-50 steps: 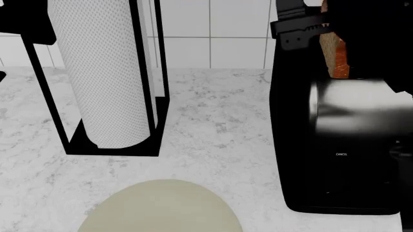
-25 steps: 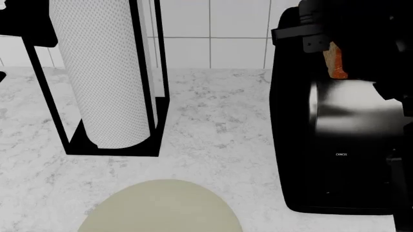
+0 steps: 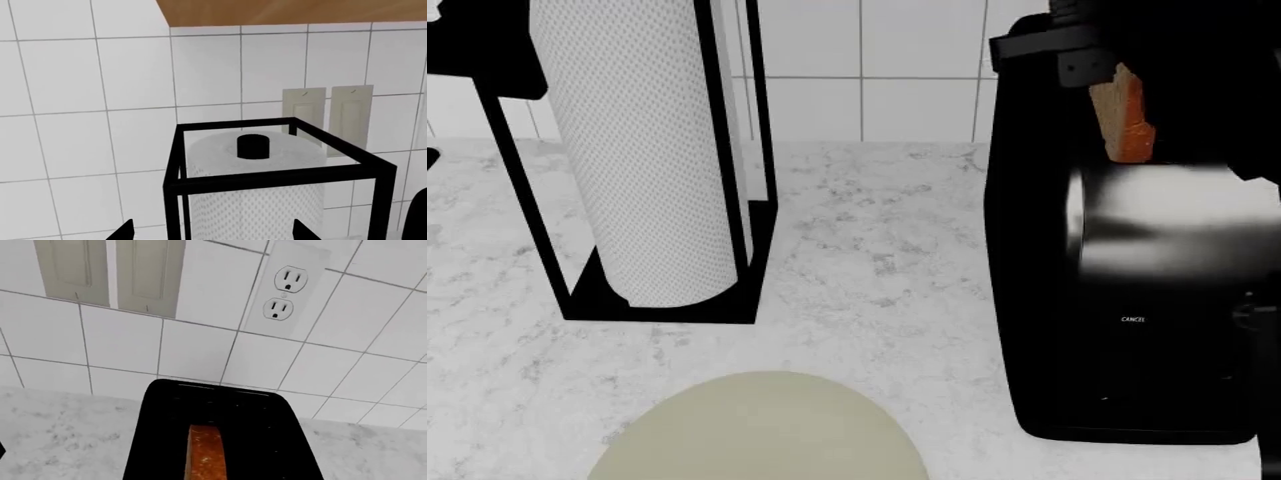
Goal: Place the toasted item on a plate.
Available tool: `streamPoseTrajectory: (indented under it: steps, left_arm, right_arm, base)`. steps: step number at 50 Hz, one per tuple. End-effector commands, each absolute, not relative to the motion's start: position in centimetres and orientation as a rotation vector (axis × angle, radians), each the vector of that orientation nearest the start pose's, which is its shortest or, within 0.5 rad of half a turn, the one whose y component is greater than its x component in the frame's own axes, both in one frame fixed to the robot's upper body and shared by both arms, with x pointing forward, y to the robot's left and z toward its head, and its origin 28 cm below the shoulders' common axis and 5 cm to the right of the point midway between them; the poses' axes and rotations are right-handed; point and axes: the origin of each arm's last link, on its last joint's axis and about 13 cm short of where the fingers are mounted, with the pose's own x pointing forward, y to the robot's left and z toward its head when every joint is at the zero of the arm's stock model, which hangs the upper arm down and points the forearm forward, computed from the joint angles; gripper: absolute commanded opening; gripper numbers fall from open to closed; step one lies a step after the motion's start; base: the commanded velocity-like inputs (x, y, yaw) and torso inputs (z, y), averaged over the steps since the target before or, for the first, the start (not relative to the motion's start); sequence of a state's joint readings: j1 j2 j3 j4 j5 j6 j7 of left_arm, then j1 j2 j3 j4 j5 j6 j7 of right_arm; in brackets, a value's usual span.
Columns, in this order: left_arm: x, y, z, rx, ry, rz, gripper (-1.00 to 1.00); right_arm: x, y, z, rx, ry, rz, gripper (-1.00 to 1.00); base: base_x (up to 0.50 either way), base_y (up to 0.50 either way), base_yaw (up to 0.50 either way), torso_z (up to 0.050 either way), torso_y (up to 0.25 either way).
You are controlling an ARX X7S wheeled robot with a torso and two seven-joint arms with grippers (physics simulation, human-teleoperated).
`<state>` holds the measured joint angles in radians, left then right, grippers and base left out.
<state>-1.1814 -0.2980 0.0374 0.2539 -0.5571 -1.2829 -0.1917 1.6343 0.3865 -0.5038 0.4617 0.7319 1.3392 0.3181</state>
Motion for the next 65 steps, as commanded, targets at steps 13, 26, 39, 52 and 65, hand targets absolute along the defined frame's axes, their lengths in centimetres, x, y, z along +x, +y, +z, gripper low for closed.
streamPoseTrajectory:
  steps: [13, 26, 39, 52, 65]
  left_arm:
    - [30.1, 24.1, 32.8, 0.03, -0.134, -0.109, 1.0]
    - [29.8, 24.0, 33.0, 0.029, -0.14, -0.115, 1.0]
    - [30.0, 23.6, 33.2, 0.028, -0.142, -0.124, 1.0]
    - [29.7, 23.5, 33.4, 0.029, -0.148, -0.127, 1.0]
    - [29.7, 23.4, 33.5, 0.029, -0.152, -0.13, 1.0]
  right_arm:
    - [32.1, -14.7, 41.9, -0.223, 0.197, -0.075, -1.0]
    - [29.2, -14.4, 44.3, -0.204, 0.111, -0.018, -1.0]
    - [25.8, -14.1, 44.8, -0.155, 0.048, 0.082, -1.0]
    - [24.5, -13.1, 43.4, -0.11, 0.046, 0.191, -1.0]
    - [23.5, -12.4, 42.4, -0.057, 0.054, 0.275, -1.0]
  base:
    - [0.0, 0.0, 0.0, 0.0, 0.0]
    - [0.0, 0.0, 0.0, 0.0, 0.002]
    - [0.0, 0.0, 0.0, 0.0, 0.005]
    - [0.0, 0.0, 0.0, 0.0, 0.0]
    - [0.0, 0.0, 0.0, 0.0, 0.0]
